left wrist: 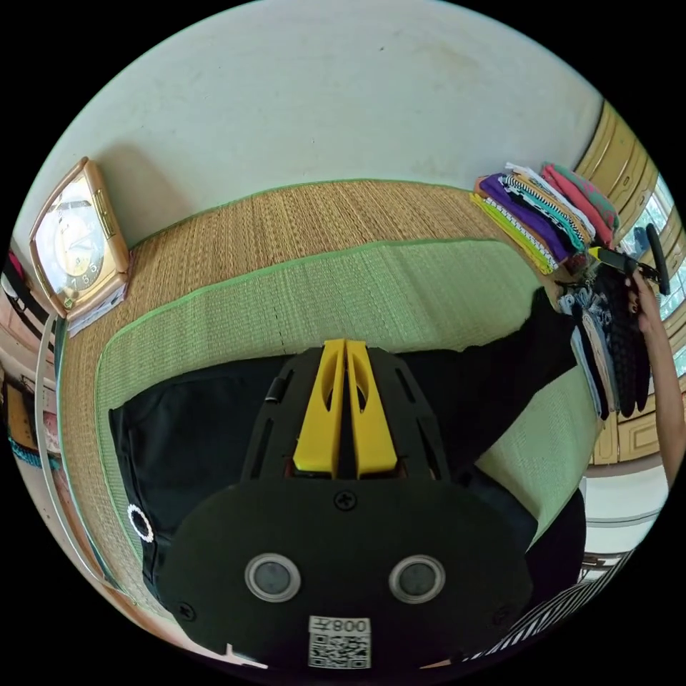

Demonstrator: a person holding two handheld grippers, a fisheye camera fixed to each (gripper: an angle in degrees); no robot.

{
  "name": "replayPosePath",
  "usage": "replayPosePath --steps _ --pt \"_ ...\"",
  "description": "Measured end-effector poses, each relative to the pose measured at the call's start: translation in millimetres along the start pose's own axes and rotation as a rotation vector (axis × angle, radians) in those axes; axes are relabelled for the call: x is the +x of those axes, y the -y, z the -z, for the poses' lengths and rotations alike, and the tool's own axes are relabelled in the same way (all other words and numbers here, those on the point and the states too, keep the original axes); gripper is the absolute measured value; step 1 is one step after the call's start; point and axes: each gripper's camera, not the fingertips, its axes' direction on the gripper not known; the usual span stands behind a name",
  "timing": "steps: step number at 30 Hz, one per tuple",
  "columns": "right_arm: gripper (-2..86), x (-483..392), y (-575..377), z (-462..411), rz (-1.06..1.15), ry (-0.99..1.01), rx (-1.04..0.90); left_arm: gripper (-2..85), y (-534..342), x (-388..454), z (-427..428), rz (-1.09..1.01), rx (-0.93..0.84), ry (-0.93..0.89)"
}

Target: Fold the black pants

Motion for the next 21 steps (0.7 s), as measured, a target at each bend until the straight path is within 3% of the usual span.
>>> replayPosePath --steps 5,11,16,21 --pt "-0.5 -10.0 -71.2 -54.0 0.081 0.007 -0.084 0.0 -43.4 -10.0 -28.4 -0.037 -0.202 0.118" --pt "-0.6 15.6 -113.0 -146.8 0.027 0.002 -0.324 0.0 -49.7 -39.2 -16.5 0.021 -0.155 0.189" --pt "-0.5 42.4 -120.3 -158.2 0.005 0.054 -0.284 0.0 -48.7 -81.9 -4.4 0.16 -0.168 0.158" --pt "-0.5 55.4 -111.3 -175.7 0.008 0.026 -0.279 0.1 -74.1 -87.6 23.7 0.152 -0.13 0.15"
